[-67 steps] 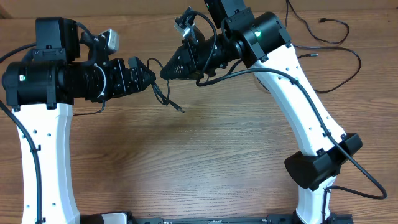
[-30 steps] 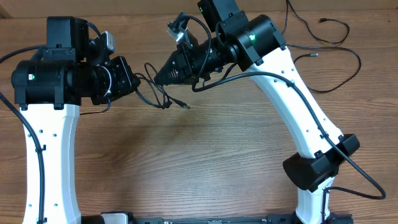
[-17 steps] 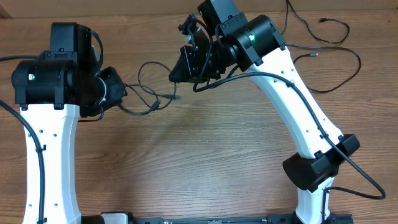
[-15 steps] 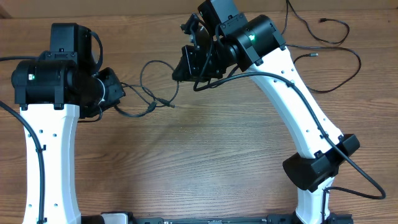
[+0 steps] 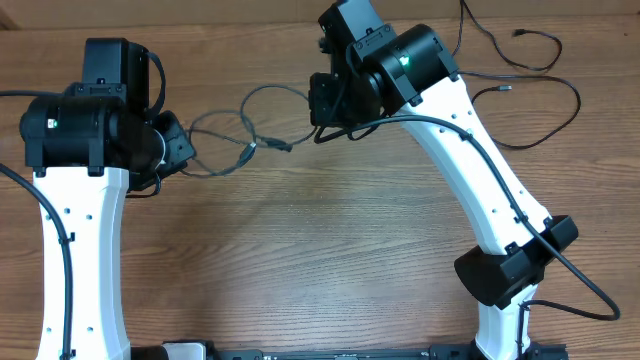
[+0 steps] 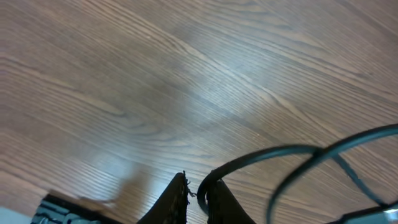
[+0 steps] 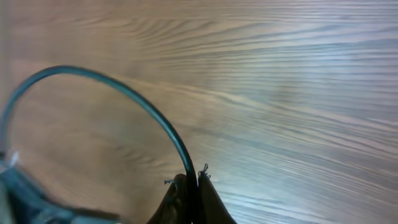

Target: Untangle cables

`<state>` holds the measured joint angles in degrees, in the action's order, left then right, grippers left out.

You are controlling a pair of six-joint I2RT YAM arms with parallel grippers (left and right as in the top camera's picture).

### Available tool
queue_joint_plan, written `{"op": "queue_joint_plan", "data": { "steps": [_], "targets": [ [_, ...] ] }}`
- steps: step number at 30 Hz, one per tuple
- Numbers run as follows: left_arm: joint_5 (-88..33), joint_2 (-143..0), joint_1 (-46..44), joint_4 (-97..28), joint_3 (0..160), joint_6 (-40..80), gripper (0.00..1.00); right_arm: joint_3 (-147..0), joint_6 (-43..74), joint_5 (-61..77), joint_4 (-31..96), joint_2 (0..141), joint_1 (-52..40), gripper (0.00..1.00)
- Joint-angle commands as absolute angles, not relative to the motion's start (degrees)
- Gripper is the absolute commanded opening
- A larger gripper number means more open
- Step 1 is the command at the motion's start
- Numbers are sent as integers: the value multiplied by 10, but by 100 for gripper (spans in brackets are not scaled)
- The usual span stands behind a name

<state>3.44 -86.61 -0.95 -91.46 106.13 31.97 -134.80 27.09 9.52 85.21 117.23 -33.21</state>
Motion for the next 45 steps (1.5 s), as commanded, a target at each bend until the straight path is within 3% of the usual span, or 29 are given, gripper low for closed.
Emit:
{"op": "queue_joint_plan", "data": {
  "steps": [1,24,28,31,32,36,40,42,45],
  "targets": [
    [102,-870,-9,-921,1061,339,14,-1358,290,-11,858,1166,-329,4],
    [234,-870,-7,-950,1061,387,20,-1358,339,-219,894,1166,-328,4],
    [224,-870,-7,-951,1061,391,20,-1358,352,-205,894,1166,-327,6],
    [189,-870,-7,-947,1061,388,15,-1358,352,-168,890,1167,-327,13],
    [161,-870,-8,-943,1061,385,6,-1357,351,-146,888,1167,-327,18],
    [119,-870,-8,-937,1061,358,4,-1357,351,-138,888,1168,-327,19],
    [141,-870,-8,-943,1061,347,18,-1357,351,-138,889,1168,-327,27],
    [163,-870,-2,-944,1061,351,30,-1357,351,-138,891,1168,-327,32],
    [180,-870,23,-948,1061,369,33,-1357,351,-138,898,1168,-327,41]
  ]
}}
